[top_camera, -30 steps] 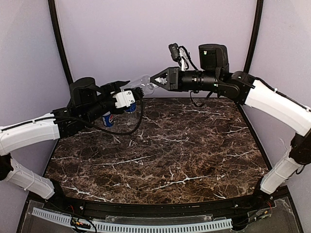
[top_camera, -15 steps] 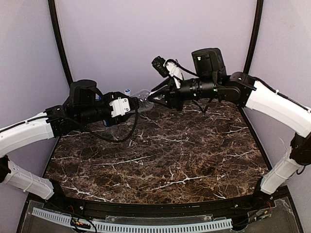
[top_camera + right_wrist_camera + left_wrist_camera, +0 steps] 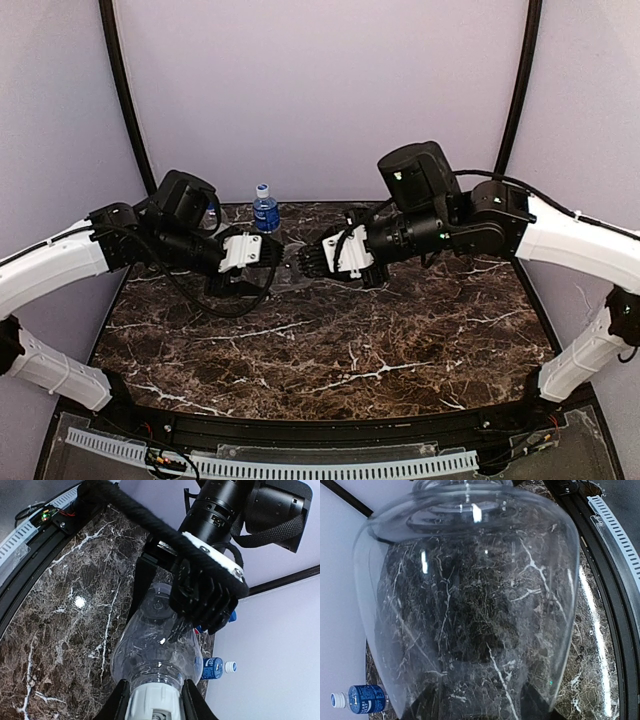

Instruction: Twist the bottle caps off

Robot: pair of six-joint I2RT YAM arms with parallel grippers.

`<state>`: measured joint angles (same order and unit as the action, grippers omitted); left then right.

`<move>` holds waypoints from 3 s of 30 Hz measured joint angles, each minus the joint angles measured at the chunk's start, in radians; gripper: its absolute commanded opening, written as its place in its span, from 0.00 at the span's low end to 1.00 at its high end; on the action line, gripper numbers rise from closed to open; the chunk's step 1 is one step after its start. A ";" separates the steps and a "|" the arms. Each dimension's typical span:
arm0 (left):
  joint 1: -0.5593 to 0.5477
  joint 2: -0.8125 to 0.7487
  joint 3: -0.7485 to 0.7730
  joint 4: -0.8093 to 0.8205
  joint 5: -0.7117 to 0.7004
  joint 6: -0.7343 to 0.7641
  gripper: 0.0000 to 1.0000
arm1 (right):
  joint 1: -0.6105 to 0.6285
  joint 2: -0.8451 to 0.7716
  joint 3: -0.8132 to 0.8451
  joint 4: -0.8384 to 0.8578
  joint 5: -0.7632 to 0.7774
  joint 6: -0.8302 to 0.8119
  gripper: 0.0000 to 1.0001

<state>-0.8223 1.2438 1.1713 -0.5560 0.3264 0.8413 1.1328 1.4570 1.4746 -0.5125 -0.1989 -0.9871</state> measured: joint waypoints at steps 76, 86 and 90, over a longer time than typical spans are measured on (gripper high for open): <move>-0.003 -0.010 -0.097 0.260 -0.151 0.105 0.26 | -0.075 -0.039 -0.073 0.066 -0.052 0.430 0.00; -0.012 0.013 -0.042 -0.072 0.009 0.101 0.25 | 0.074 -0.010 -0.098 -0.005 0.094 -0.042 0.00; -0.012 0.022 -0.042 -0.084 0.003 0.085 0.25 | 0.086 -0.003 -0.105 -0.003 0.146 -0.118 0.00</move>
<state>-0.8341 1.2659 1.1290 -0.6403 0.3294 0.9260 1.2190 1.4540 1.3701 -0.5156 -0.0532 -1.1049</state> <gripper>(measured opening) 0.519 0.306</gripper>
